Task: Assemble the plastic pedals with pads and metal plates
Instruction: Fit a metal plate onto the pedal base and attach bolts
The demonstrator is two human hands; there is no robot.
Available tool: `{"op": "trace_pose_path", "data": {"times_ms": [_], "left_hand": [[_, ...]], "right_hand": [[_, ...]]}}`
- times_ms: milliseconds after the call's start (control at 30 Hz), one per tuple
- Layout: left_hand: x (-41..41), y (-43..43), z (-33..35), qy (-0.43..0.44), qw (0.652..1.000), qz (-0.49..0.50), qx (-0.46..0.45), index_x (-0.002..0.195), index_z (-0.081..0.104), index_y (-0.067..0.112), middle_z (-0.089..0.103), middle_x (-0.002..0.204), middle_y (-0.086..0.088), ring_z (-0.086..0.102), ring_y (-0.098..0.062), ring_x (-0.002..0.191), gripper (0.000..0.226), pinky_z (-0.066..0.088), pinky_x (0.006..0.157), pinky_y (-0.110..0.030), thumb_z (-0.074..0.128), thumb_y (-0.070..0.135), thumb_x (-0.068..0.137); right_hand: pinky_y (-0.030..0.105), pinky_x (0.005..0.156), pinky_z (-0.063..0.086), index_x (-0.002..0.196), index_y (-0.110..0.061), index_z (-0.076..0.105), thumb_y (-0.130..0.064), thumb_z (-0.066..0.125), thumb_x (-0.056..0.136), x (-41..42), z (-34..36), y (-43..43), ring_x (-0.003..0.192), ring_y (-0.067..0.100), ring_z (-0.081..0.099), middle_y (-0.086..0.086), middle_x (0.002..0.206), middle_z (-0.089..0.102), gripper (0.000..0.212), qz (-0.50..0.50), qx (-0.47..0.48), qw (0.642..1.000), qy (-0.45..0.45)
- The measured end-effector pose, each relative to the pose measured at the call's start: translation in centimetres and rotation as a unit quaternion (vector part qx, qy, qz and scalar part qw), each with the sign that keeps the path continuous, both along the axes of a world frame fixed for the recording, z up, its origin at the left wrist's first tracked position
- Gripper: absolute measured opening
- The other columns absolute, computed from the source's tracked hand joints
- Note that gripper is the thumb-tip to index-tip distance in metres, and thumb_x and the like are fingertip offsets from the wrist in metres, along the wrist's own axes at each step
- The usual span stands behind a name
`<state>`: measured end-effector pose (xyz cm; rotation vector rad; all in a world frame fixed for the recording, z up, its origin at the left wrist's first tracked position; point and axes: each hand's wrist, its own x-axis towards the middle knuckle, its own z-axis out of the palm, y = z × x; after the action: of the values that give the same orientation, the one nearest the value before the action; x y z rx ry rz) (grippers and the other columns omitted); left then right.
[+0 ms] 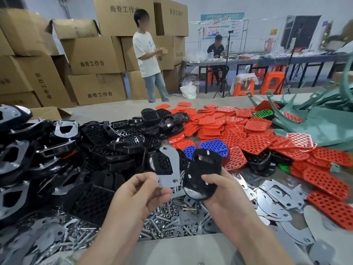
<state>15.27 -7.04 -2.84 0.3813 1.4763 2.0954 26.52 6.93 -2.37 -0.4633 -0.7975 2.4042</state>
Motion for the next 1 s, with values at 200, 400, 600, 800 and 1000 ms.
{"op": "trace_pose_path", "data": {"times_ms": [200,400,600,800,1000], "left_hand": [[0.5,-0.1,-0.2,0.007,1.000,-0.016,0.019,0.104,0.073,0.007,0.071,0.078,-0.008,0.074,-0.022,0.075,0.022,0.059,0.063,-0.022,0.067,0.007,0.082],[0.8,-0.8,-0.3,0.266,0.956,-0.016,-0.122,0.089,0.078,0.042,0.068,0.071,0.011,0.054,-0.002,0.062,0.026,0.045,0.065,-0.009,0.069,0.018,0.090],[1.5,-0.6,0.0,0.333,0.931,-0.007,-0.146,0.088,0.077,0.040,0.072,0.086,0.013,0.058,0.004,0.070,0.035,0.042,0.069,-0.007,0.065,0.008,0.093],[1.3,-0.8,0.1,0.333,0.928,-0.029,-0.162,0.087,0.078,0.033,0.071,0.083,0.014,0.055,0.003,0.065,0.029,0.042,0.066,-0.008,0.065,0.008,0.094],[1.4,-0.8,-0.1,0.307,0.939,-0.038,-0.151,0.087,0.078,0.040,0.072,0.079,0.016,0.055,0.003,0.062,0.032,0.043,0.064,-0.008,0.066,0.010,0.093]], "right_hand": [[0.043,0.075,0.063,0.125,0.001,0.065,0.007,0.045,0.069,0.0,-0.6,-0.1,0.089,0.034,0.072,0.027,0.114,0.072,0.060,0.069,0.015,0.997,0.023],[0.045,0.081,0.061,0.126,-0.002,0.065,0.001,0.041,0.074,-0.2,-0.9,-0.7,0.098,0.034,0.071,0.026,0.123,0.070,0.057,0.129,0.056,0.990,0.031],[0.042,0.097,0.054,0.111,-0.015,0.080,-0.031,0.044,0.095,-0.8,-0.4,-1.7,0.104,0.025,0.074,0.016,0.121,0.074,0.042,0.137,0.076,0.987,-0.022],[0.034,0.066,0.059,0.135,-0.009,0.063,-0.023,0.041,0.107,-0.7,-0.1,-2.0,0.100,0.032,0.071,0.020,0.125,0.071,0.038,0.096,0.060,0.991,-0.073],[0.038,0.072,0.057,0.128,-0.006,0.066,-0.007,0.051,0.101,-1.0,0.1,-2.5,0.090,0.031,0.069,0.025,0.118,0.072,0.031,0.065,0.058,0.992,-0.091]]}}
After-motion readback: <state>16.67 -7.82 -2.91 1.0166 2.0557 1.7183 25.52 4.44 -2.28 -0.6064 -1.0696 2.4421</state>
